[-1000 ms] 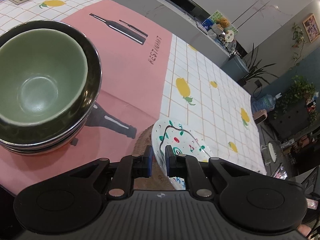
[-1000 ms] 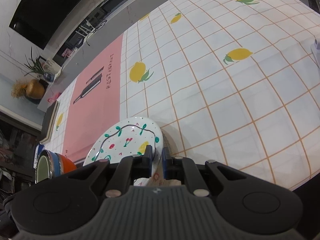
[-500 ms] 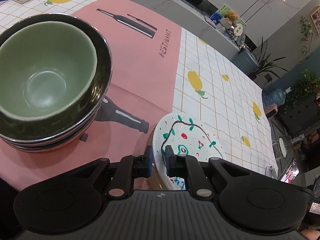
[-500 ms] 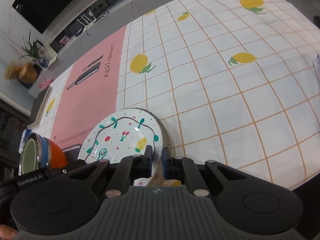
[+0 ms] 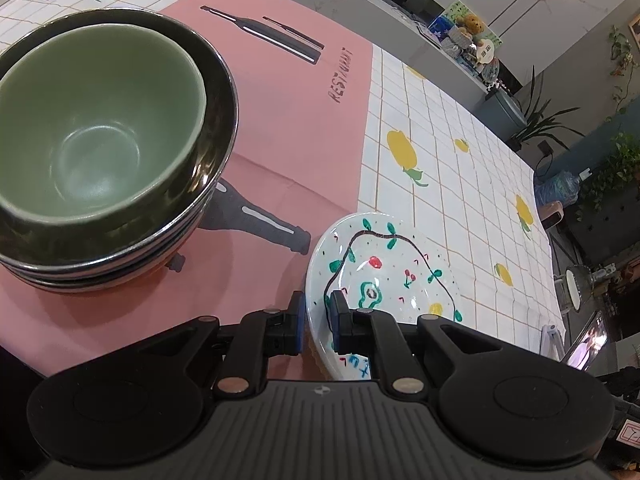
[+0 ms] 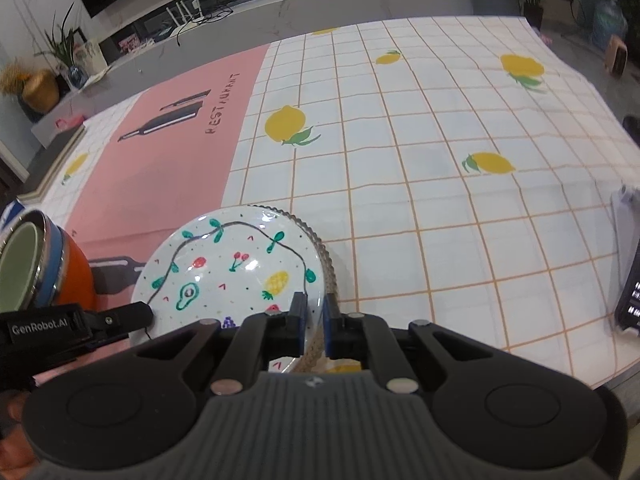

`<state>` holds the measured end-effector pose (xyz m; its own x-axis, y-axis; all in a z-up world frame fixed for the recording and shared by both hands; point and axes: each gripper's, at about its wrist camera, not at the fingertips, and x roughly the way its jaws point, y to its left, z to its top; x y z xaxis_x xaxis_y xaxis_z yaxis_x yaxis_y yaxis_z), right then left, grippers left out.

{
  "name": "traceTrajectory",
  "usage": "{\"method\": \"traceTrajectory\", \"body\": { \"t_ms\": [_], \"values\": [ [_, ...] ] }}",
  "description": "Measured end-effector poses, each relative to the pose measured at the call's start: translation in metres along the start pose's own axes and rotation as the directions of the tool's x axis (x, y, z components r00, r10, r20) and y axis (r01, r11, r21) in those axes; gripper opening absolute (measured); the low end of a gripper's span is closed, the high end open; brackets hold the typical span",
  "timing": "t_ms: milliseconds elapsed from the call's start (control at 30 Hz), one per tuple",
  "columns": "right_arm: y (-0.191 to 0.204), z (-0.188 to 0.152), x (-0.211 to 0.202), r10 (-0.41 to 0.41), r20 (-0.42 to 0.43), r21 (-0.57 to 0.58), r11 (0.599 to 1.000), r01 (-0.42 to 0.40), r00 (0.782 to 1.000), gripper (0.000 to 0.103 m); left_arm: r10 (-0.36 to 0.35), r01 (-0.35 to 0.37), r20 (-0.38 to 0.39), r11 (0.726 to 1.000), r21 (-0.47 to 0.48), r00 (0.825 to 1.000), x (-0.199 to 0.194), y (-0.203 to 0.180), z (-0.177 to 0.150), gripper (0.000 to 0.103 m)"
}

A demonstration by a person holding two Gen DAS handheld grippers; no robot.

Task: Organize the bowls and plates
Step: 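Lift the white plate with both grippers toward the blue pot, then lower the white plate beside the blue pot and open both grippers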

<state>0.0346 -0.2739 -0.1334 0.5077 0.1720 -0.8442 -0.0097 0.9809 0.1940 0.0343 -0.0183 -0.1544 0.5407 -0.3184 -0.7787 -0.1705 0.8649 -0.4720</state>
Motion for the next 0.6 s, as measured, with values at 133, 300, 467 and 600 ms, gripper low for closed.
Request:
{"method": "traceTrajectory", "body": {
  "t_ms": [133,300,467,600],
  "values": [
    [0.005,-0.001,0.0,-0.009,0.006,-0.03,1.0,0.009,1.0,0.006,0.02,-0.02,-0.001,0.999,0.026,1.0,0.0,-0.003,-0.002,0.013],
    [0.001,0.0,-0.002,-0.006,0.008,-0.011,1.0,0.007,1.0,0.008,0.085,-0.091,0.05,0.988,0.127,0.995,-0.006,-0.015,-0.004,0.014],
    [-0.013,0.002,-0.004,0.013,0.018,0.066,0.998,-0.014,1.0,0.03,0.066,-0.078,0.081,0.986,0.146,0.994,-0.01,-0.017,-0.003,0.021],
    [-0.019,0.0,-0.004,0.045,0.011,0.111,0.993,-0.046,0.999,0.03,0.065,-0.073,0.071,0.989,0.126,0.995,-0.01,-0.011,-0.003,0.023]
  ]
}}
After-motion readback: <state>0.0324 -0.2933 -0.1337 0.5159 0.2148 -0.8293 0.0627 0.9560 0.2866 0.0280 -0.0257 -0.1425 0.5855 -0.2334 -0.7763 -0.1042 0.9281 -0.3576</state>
